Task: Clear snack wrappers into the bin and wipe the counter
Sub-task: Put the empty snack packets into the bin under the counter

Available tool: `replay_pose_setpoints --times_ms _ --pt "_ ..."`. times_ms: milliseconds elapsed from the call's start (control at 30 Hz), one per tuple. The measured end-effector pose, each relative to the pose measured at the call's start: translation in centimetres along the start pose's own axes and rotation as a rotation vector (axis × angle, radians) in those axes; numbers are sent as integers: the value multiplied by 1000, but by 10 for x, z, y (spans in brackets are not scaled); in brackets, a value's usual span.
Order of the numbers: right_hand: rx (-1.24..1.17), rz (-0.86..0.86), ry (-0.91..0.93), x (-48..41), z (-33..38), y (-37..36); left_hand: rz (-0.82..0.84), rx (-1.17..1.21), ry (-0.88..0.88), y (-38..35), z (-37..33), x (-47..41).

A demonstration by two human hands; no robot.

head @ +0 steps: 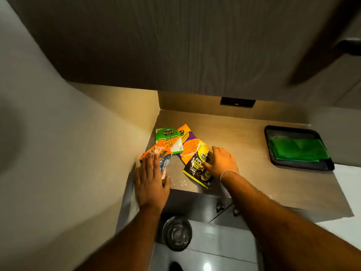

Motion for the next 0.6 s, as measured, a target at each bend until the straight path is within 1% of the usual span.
replay_pose_setpoints --times_ms 100,200,333,500,600 --pt "55 15 -14 -6 -4 -9 38 64 160 -5 2 -19" --pt "113 17 -9 -6 -6 -18 56 63 234 -8 0 -31" --pt "127 -49 -22 -6 -6 -18 58 27 202 -15 1 -41" --pt "56 -108 -58 -9 -2 -6 110 71 219 -19 4 -43" --pt "-36 -102 -94 -11 0 0 80 108 221 -13 5 -44"
Point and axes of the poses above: each hand's wrist, its own x-axis away from the middle knuckle, its own y-axis out of the back of the hand, z = x × y, the point moved 4 cm from there along -x, towards the middle knuckle, and after that the axes turned 10 degrees about y, right-handed, at the moved point
